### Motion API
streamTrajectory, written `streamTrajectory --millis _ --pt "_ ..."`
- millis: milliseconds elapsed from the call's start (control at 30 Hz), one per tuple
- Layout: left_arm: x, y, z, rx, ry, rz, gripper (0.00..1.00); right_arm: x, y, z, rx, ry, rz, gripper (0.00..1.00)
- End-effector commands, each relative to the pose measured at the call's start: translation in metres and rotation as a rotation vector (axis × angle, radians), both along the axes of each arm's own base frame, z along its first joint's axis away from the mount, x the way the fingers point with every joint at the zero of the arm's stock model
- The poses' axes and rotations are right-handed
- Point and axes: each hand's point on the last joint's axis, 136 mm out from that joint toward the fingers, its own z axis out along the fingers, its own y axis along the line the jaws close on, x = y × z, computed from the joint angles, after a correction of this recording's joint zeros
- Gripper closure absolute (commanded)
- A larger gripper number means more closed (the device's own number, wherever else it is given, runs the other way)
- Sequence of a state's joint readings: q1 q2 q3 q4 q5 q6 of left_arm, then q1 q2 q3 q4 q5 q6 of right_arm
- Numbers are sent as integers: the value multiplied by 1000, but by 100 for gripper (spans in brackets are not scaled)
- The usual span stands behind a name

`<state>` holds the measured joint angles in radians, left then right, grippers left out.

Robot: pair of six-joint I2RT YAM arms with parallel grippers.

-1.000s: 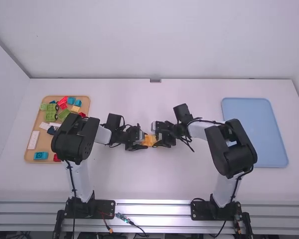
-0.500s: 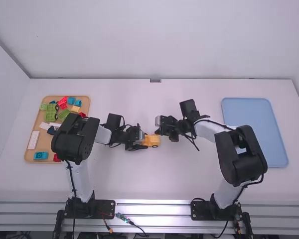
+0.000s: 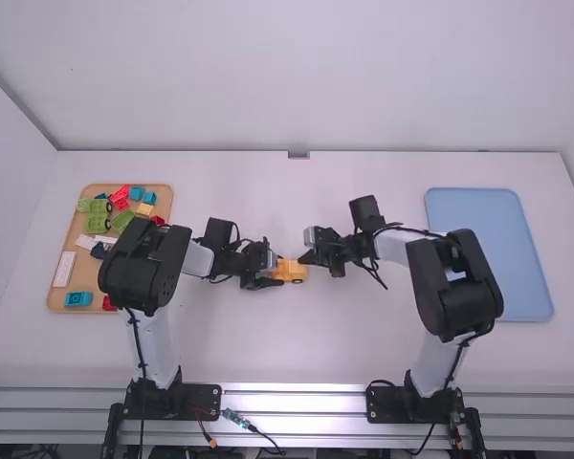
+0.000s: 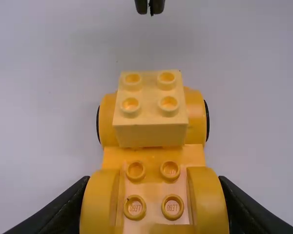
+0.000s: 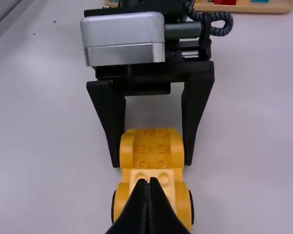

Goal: Assemble lego blocks to make yellow taxi

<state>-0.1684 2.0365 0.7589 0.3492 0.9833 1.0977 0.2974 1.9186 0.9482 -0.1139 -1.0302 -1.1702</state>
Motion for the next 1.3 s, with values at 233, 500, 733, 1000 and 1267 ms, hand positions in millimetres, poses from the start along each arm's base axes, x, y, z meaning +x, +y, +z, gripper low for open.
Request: streamTrajectory --millis 233,500,733,1000,1267 --pt "-8 1 -12 34 26 3 48 -13 13 -17 -85 -20 40 100" --pt "-8 1 -12 34 26 3 48 -5 12 -21 -113 -29 3 100" --pt "-8 1 -12 35 26 3 48 -4 13 -28 -133 -32 3 100" --pt "-9 1 -12 36 29 2 49 -3 11 -47 -153 20 -23 100" --pt "-9 0 -12 34 25 0 49 -4 10 -52 -191 17 -30 100"
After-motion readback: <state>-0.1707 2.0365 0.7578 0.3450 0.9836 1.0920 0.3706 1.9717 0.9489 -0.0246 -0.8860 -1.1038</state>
